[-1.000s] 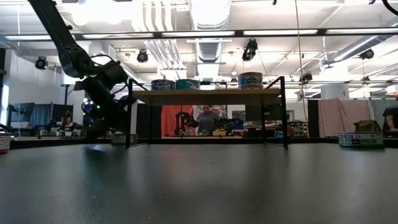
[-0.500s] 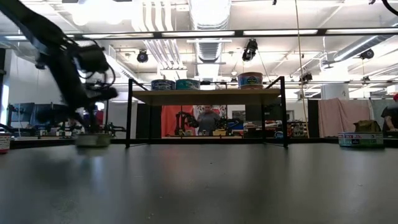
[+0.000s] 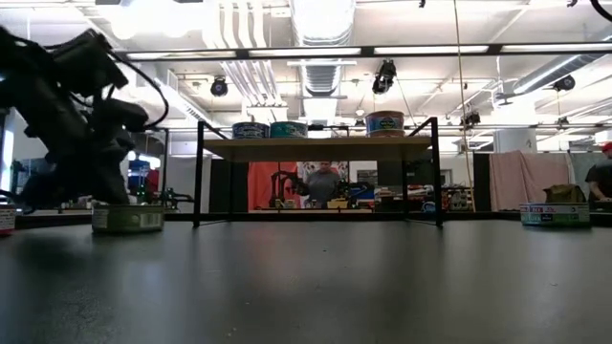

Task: Stack canned seafood by type on shelf
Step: Put the top green tuna can on the shelf

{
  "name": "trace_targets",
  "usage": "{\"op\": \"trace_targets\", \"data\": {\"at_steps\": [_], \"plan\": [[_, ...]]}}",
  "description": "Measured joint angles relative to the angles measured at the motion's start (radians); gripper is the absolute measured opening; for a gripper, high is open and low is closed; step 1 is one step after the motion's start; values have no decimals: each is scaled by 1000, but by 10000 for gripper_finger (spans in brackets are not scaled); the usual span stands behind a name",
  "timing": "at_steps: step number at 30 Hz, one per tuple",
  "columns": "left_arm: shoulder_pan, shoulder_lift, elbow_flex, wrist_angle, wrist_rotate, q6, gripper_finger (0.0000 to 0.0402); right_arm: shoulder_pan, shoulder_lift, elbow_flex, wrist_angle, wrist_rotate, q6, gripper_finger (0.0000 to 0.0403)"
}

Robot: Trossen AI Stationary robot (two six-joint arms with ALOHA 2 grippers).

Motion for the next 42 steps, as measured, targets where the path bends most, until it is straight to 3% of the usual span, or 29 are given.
{"op": "trace_targets", "data": {"at_steps": [2, 6, 10, 15, 21, 23, 26, 31, 37, 42], "plan": [[-89, 7, -17, 132, -14, -4, 0, 11, 0, 0, 5, 0, 0, 13], [-268, 31, -9, 236, -174, -27, 0, 33, 0, 0, 13, 0, 28, 13], [-409, 48, 36, 32, -296, -70, 0, 64, 0, 0, 19, 0, 44, 13], [-506, 59, 118, -291, -518, -278, 0, 81, -4, 0, 18, 0, 27, 13], [-507, 74, 230, -325, -673, -256, 0, 79, -10, 0, 8, 2, 29, 13], [-495, 93, 252, -392, -685, -287, 0, 79, -10, 0, -10, -1, 31, 13], [-449, 130, 247, -504, -617, -356, 0, 80, -17, 0, -53, -1, 48, 13], [-339, 222, 207, -460, -529, -355, 0, 65, -26, 0, -64, 27, 52, 13], [-333, 386, 205, -412, -451, -247, 0, 59, -28, 0, -57, -55, 56, 13], [-352, 509, 223, -249, -502, -98, 0, 60, -28, 0, -60, -132, 50, 13]]}}
